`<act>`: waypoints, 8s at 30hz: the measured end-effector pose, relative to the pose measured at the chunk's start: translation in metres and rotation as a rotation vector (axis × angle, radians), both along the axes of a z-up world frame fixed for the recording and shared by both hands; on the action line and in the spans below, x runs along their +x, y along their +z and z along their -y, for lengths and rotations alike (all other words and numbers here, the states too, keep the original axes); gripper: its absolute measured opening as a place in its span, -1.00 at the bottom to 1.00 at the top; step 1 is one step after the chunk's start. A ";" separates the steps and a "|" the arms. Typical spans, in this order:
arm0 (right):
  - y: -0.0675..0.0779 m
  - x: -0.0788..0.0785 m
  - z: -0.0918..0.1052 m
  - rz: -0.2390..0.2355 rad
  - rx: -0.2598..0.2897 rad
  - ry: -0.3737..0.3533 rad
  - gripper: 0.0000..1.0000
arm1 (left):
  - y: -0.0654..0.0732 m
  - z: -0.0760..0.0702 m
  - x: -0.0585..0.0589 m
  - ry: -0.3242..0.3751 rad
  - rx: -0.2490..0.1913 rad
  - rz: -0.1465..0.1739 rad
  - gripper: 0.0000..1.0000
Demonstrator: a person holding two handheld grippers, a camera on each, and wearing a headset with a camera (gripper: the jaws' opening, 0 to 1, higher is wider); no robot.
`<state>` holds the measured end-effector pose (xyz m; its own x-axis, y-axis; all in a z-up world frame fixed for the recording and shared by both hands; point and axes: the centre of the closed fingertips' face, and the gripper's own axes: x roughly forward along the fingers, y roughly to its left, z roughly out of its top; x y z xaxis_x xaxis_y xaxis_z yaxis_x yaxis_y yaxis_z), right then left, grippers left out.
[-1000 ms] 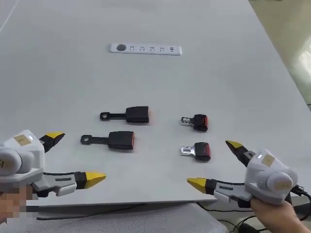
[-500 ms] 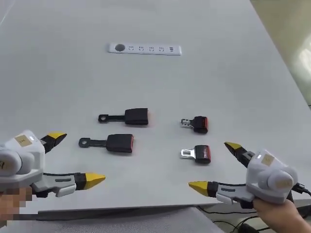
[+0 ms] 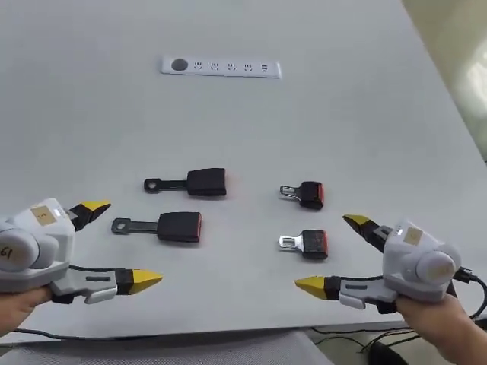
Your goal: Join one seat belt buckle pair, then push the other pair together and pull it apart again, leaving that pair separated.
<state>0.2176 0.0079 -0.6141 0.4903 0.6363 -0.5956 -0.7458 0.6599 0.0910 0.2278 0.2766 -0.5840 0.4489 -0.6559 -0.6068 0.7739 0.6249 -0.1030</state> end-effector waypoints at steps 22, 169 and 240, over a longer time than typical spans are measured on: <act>-0.039 0.013 -0.003 -0.111 -0.066 0.225 0.62 | -0.047 0.024 0.031 -0.270 0.143 0.000 0.50; -0.061 0.041 -0.161 -0.079 -0.094 0.514 -0.34 | -0.087 0.043 0.030 -0.682 0.418 -0.028 -0.34; -0.058 0.040 -0.164 0.035 -0.028 0.503 -0.33 | -0.085 0.041 0.031 -0.705 0.240 0.002 -0.34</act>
